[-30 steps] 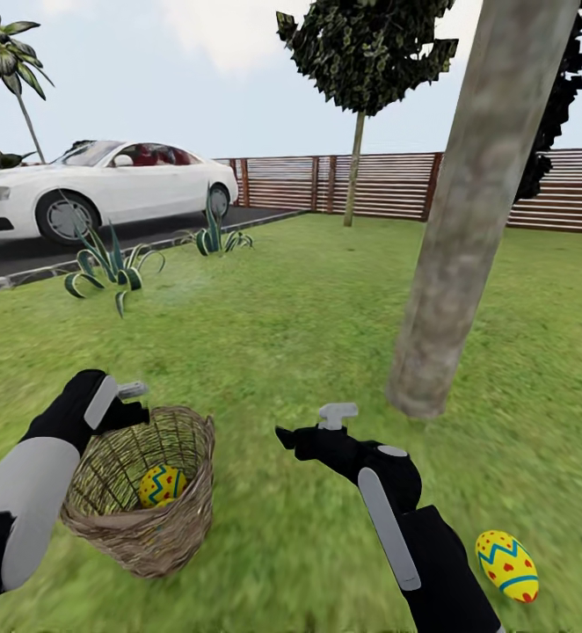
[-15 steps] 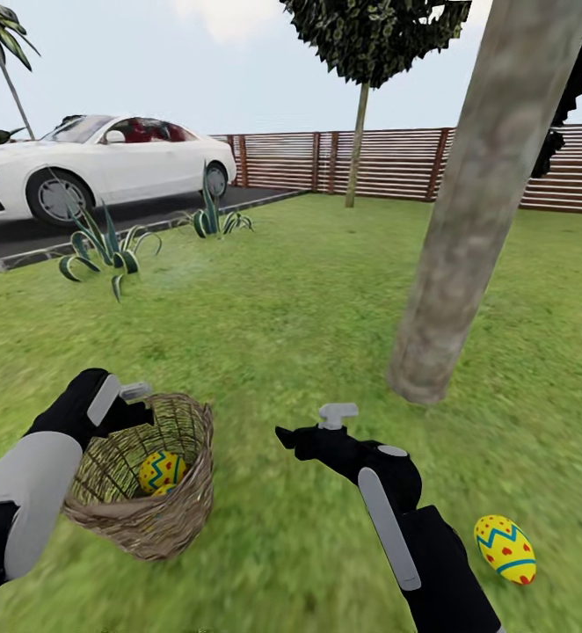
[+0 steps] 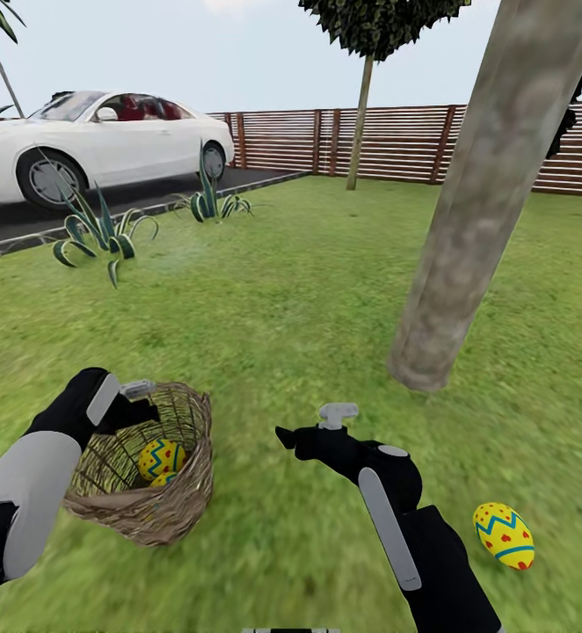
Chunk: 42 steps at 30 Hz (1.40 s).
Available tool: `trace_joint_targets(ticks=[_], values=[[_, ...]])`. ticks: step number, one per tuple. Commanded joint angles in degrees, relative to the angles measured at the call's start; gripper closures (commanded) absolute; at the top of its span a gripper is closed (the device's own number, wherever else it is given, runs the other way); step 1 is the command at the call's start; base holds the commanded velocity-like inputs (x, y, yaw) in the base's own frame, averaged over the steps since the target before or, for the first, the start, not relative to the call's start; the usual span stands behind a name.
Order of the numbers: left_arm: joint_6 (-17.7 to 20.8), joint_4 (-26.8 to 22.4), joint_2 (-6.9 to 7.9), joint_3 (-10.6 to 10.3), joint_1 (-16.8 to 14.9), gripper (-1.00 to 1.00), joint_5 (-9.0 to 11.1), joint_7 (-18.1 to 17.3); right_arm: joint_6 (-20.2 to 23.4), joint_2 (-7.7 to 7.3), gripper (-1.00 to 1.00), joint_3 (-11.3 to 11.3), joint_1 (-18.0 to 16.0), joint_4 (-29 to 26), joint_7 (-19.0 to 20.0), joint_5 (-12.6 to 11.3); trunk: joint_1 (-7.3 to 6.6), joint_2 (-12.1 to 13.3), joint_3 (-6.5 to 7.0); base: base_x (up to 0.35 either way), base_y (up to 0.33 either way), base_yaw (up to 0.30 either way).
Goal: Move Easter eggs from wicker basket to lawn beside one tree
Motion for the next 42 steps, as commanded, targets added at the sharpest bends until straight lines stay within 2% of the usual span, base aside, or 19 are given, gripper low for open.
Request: trace_joint_targets(ticks=[1, 14, 42], values=[[0.2, -0.2, 0.01, 0.1, 0.0, -1.0, 0.6, 0.1, 0.3, 0.0, -1.0, 0.0, 0.0, -0.1, 0.1, 0.1, -0.01, 0.0, -0.05, 0.0, 0.0, 0.0], [0.2, -0.4, 0.17, 0.0, 0.0, -1.0, 0.7, -0.5, 0.3, -0.07, -1.0, -0.1, 0.0, -0.2, 0.1, 0.1, -0.01, 0.0, -0.05, 0.003, 0.002, 0.0], [0.2, 0.3, 0.21, 0.1, 0.0, -1.0, 0.7, -0.6, 0.4, -0.07, -1.0, -0.1, 0.0, -0.2, 0.1, 0.1, -0.01, 0.0, -0.05, 0.074, 0.05, 0.0]])
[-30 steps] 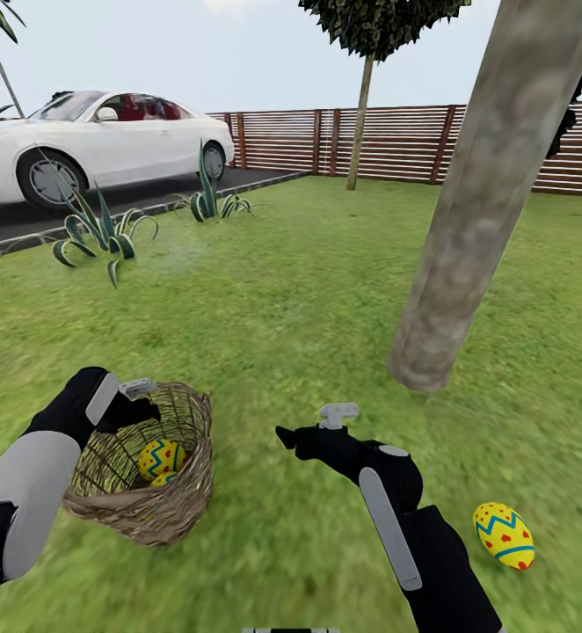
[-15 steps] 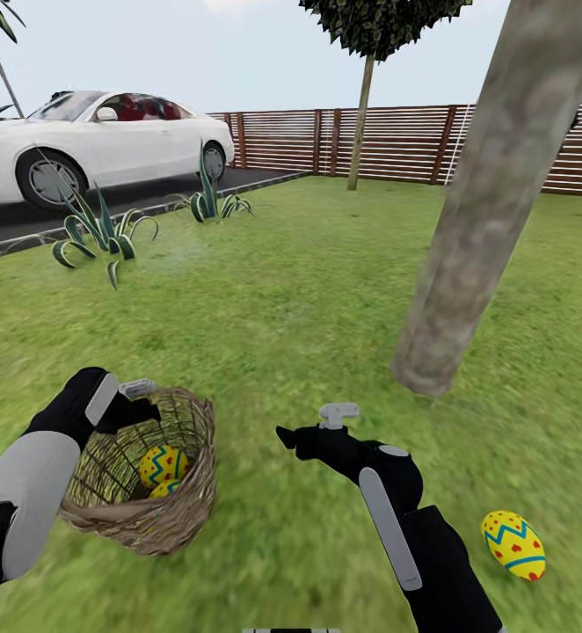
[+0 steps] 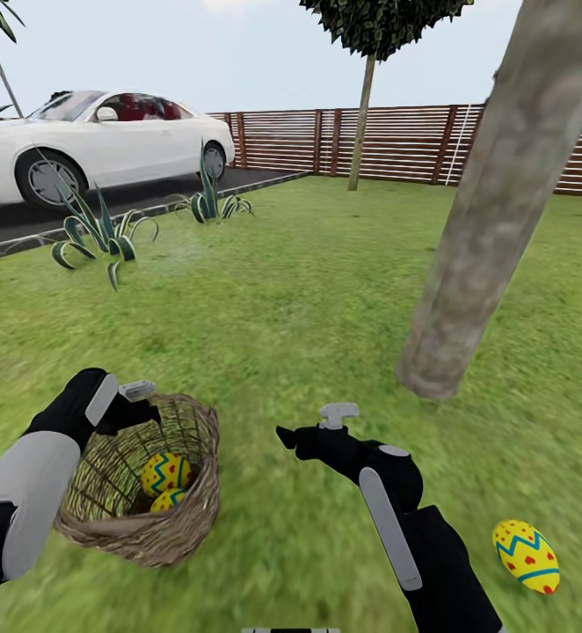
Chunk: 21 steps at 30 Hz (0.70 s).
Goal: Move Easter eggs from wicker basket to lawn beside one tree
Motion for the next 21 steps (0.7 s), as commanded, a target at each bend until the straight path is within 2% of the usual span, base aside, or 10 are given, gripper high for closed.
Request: trace_joint_targets(ticks=[1, 11, 21], values=[[0.2, -0.1, -0.01, 0.1, 0.0, -1.0, 0.6, 0.5, 0.3, 0.02, -1.0, 0.0, 0.0, 0.0, 0.1, 0.1, 0.0, 0.0, -0.05, 0.144, 0.089, 0.0], [0.2, -0.1, -0.05, 0.1, 0.0, -1.0, 0.6, 0.4, 0.3, 0.02, -1.0, -0.1, 0.0, -0.1, 0.1, 0.1, 0.0, 0.0, -0.05, 0.143, 0.037, 0.0], [0.2, 0.0, -0.09, 0.2, 0.1, -1.0, 0.7, 0.3, 0.3, 0.02, -1.0, -0.1, 0.0, -0.1, 0.1, 0.1, 0.0, 0.0, -0.05, 0.027, 0.002, 0.0]])
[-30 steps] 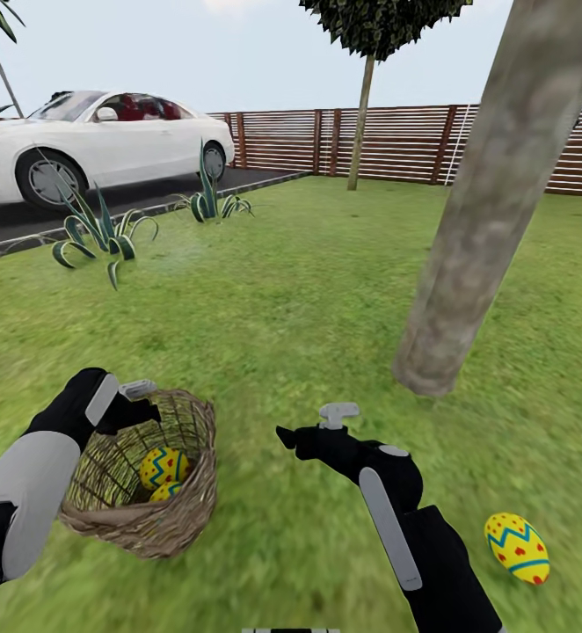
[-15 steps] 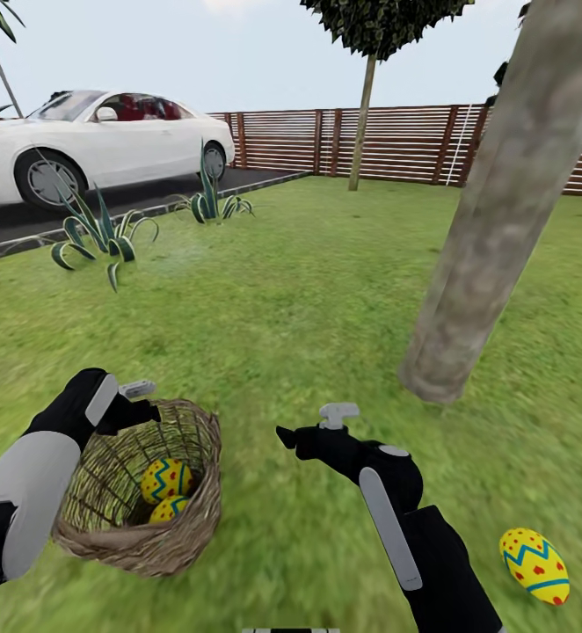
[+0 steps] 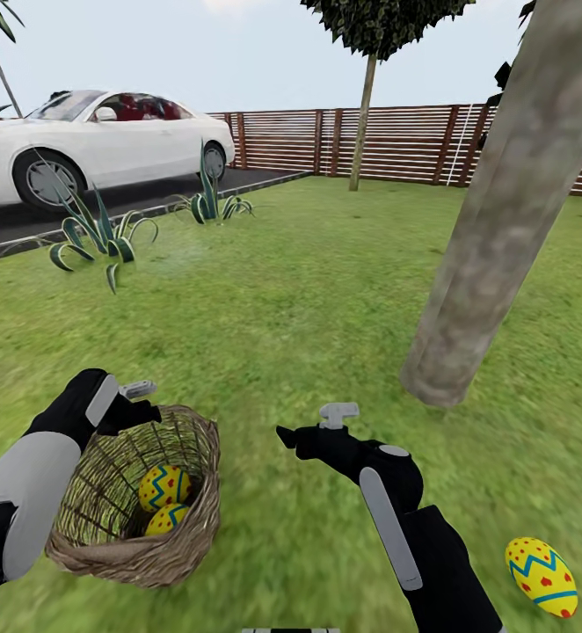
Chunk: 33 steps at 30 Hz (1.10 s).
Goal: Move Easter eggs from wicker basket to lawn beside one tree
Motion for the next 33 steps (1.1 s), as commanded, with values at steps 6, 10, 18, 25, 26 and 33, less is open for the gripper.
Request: trace_joint_targets(ticks=[6, 10, 18, 25, 26, 33], values=[[0.2, -0.1, -0.01, 0.1, 0.0, -1.0, 0.6, 0.5, 0.3, 0.02, -1.0, 0.0, 0.0, 0.0, 0.1, 0.1, -0.01, 0.0, -0.05, 0.002, 0.0, 0.0], [0.2, -0.3, -0.01, 0.1, 0.0, -1.0, 0.7, 0.5, 0.3, 0.02, -1.0, 0.0, 0.0, 0.0, 0.1, 0.1, -0.01, 0.0, -0.05, 0.0, 0.0, 0.0], [0.2, -0.7, 0.03, 0.1, 0.1, -1.0, 0.7, 0.5, 0.3, 0.02, -1.0, 0.0, 0.0, 0.0, 0.1, 0.1, 0.04, 0.0, -0.49, 0.0, 0.0, 0.0], [-0.5, -0.8, 0.07, 0.1, 0.1, -1.0, 0.7, 0.5, 0.2, 0.02, -1.0, 0.0, 0.0, 0.0, 0.1, 0.1, 0.22, -0.1, -2.04, 0.0, 0.0, 0.0], [-0.9, -0.8, 0.09, 0.1, 0.1, -1.0, 0.7, 0.3, 0.2, 0.02, -1.0, 0.1, 0.0, 0.0, 0.1, 0.1, 0.25, -0.2, -2.27, 0.0, 0.0, 0.0], [-1.7, -0.8, 0.15, 0.1, 0.0, -1.0, 0.6, -1.9, 0.2, 0.02, -1.0, 0.1, 0.0, 0.0, 0.1, 0.1, 0.43, -0.2, -3.82, 0.0, 0.0, 0.0]])
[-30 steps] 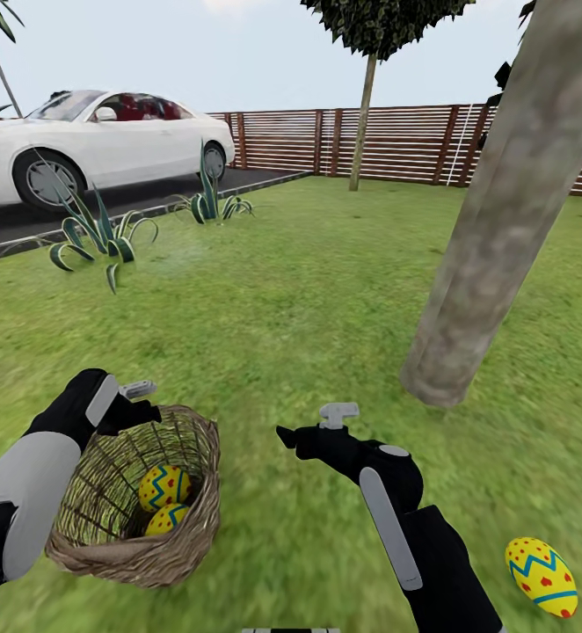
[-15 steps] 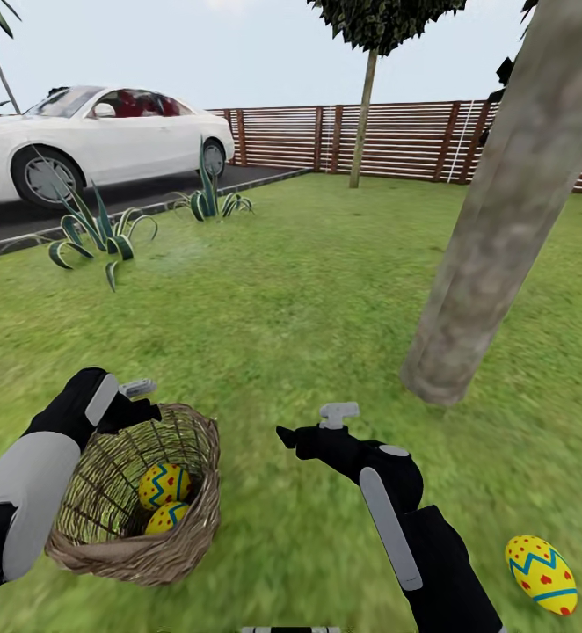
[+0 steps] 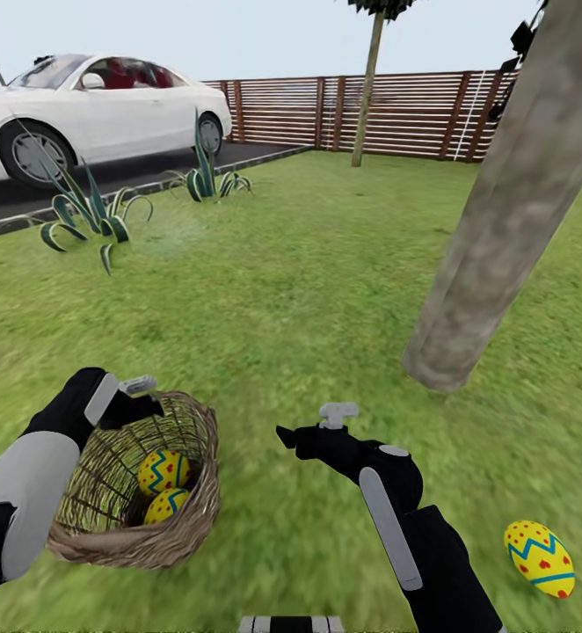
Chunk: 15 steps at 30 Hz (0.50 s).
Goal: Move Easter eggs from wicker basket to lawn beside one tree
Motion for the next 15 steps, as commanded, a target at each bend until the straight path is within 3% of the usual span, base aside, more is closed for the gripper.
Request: trace_joint_targets(ticks=[1, 15], values=[[0.2, -0.1, 0.01, 0.1, 0.0, -1.0, 0.6, 0.4, 0.3, 0.02, -1.0, 0.0, 0.0, 0.0, 0.1, 0.1, 0.01, 0.0, -0.28, 0.0, 0.0, 0.0], [-0.1, -0.1, 1.1, 0.1, 0.0, -1.0, 0.6, -0.1, 0.3, 0.02, -1.0, 0.0, 0.0, -0.1, 0.1, 0.1, 0.37, -0.2, -3.38, 0.0, 0.0, 0.0]])
